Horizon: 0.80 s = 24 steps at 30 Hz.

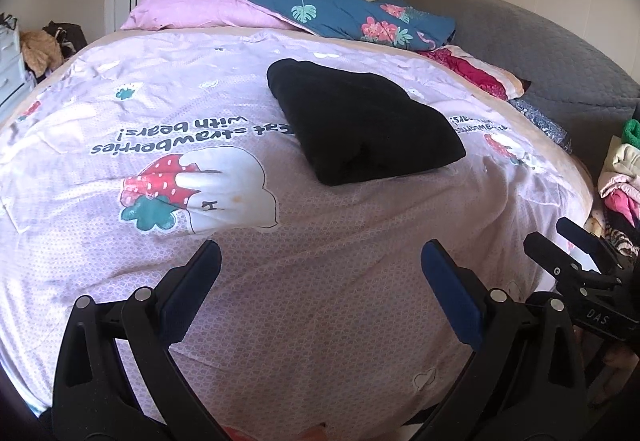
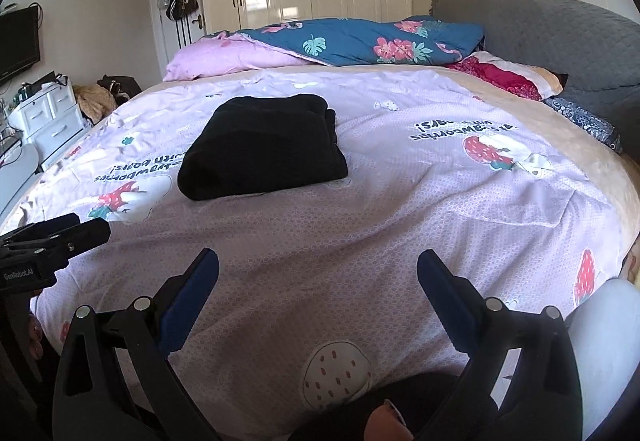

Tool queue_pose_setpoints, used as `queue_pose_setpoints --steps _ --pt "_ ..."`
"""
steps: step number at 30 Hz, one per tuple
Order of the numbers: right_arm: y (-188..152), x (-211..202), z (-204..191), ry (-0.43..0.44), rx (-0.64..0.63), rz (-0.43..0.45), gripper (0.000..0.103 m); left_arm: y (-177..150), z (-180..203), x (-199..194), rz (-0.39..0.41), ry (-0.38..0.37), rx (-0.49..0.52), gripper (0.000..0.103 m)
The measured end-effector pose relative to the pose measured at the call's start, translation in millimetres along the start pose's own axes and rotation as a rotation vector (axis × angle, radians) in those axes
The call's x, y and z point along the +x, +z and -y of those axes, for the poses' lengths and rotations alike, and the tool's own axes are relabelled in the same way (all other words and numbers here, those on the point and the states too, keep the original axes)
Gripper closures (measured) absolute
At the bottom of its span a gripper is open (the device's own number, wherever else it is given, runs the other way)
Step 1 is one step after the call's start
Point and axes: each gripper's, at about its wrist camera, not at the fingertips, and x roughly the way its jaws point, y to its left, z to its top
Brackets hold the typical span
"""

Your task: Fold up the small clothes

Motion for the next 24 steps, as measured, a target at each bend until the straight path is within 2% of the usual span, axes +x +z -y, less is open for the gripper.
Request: queue_pose_setpoints --steps 24 --pt "-1.9 4.1 2.5 -0.017 -0.001 -0.007 0.004 -0.1 -2.3 2.0 -0.019 0.040 -0.004 0.009"
